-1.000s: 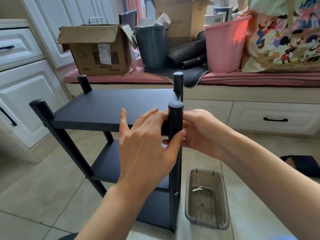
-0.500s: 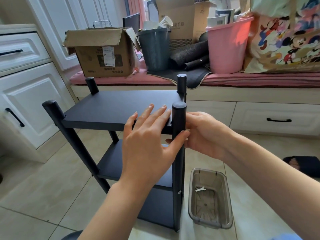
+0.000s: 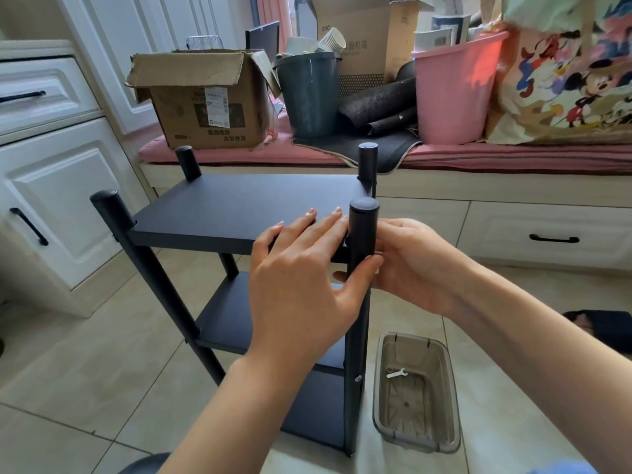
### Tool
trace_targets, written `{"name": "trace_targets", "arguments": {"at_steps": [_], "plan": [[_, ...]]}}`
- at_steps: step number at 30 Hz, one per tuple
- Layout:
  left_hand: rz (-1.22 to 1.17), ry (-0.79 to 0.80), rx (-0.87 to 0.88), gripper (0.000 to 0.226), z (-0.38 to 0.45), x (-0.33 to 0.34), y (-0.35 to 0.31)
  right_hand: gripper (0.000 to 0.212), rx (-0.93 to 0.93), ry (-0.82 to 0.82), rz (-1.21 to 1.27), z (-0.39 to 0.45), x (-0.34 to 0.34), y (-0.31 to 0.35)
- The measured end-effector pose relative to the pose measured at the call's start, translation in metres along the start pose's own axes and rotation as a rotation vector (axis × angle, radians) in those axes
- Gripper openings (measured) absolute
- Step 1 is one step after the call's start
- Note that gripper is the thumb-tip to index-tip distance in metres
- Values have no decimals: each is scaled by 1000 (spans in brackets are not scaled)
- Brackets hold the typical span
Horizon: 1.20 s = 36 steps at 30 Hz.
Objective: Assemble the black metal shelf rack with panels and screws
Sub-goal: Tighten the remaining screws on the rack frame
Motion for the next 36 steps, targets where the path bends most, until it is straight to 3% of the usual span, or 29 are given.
{"name": "trace_targets", "arguments": {"at_steps": [3, 8, 16, 26, 30, 34, 36], "plan": [[-32, -22, -3, 57, 0, -1, 1, 65, 1, -16, 31, 0, -1, -2], [-39, -32, -14, 57, 0, -1, 1, 34, 5, -7, 78, 0, -1, -3], [-63, -40, -24, 53, -1, -2, 1, 23, -6, -18, 61, 2, -4, -2], [-72, -30, -14, 54, -2, -4, -2, 43, -20, -17, 79, -2, 1, 1], [-58, 28, -20, 65, 3, -6, 4, 61, 3, -1, 125, 0, 5, 2], [5, 87, -11, 71, 4, 0, 2, 65, 11, -13, 112, -2, 3, 2], [31, 88, -10, 69, 3, 3, 0, 57, 12, -36, 104, -3, 1, 3]]}}
Point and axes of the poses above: each hand's wrist, its own z-axis towards the middle knuckle, its own x-axis out of the palm, y = z × x, the point moved 10 cm from there along z, towards the middle knuckle, and after that the axes turned 8 degrees about y, right-handed, at the moved point
